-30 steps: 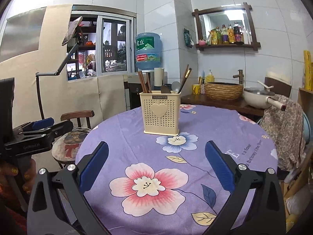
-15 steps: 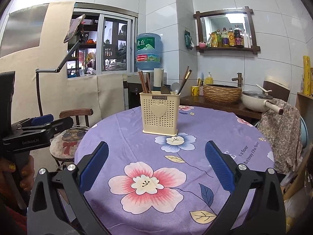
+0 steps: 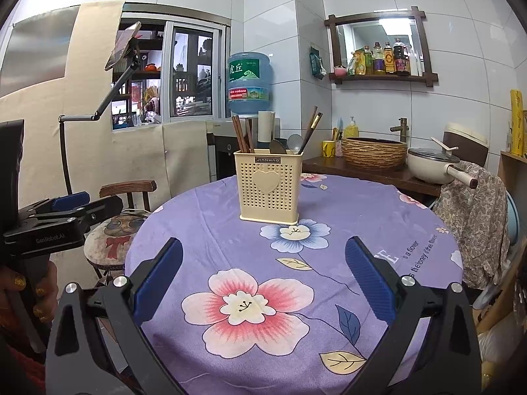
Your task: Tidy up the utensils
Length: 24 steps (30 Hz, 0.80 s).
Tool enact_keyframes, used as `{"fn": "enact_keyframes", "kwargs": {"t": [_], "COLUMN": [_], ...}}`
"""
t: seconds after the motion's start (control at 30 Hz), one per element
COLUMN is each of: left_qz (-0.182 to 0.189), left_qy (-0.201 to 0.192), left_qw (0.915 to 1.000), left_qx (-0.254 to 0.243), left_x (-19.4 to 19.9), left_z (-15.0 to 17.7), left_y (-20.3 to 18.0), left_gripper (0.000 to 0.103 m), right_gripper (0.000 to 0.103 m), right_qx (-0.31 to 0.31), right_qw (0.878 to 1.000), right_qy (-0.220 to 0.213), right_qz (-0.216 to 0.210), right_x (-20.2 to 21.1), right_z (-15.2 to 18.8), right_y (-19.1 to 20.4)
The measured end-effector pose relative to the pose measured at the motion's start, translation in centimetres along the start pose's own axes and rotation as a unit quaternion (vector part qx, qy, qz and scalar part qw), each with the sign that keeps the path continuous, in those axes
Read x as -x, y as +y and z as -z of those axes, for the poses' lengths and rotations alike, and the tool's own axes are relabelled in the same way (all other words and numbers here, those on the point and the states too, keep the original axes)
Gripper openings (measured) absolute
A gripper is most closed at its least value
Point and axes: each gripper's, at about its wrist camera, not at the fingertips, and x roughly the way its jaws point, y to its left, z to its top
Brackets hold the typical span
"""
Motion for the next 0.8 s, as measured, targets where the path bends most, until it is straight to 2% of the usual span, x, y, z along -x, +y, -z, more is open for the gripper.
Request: {"fn": "enact_keyframes", "kwargs": {"t": [0.8], "left_qz": [0.003], "left_qy": [0.005], "left_qw": [1.0000], "left_qx": [0.002], "left_x": [-0.09], "left_z": [0.42], "left_y": [0.17], "left_gripper": [0.097], "right_gripper": [0.097], "right_qx": [-0.001], "right_qw": [1.000], "right_qy": [0.005], "right_qz": [0.000], "right_x": [-0.12], "right_z": [0.18], "right_y": [-0.14]}}
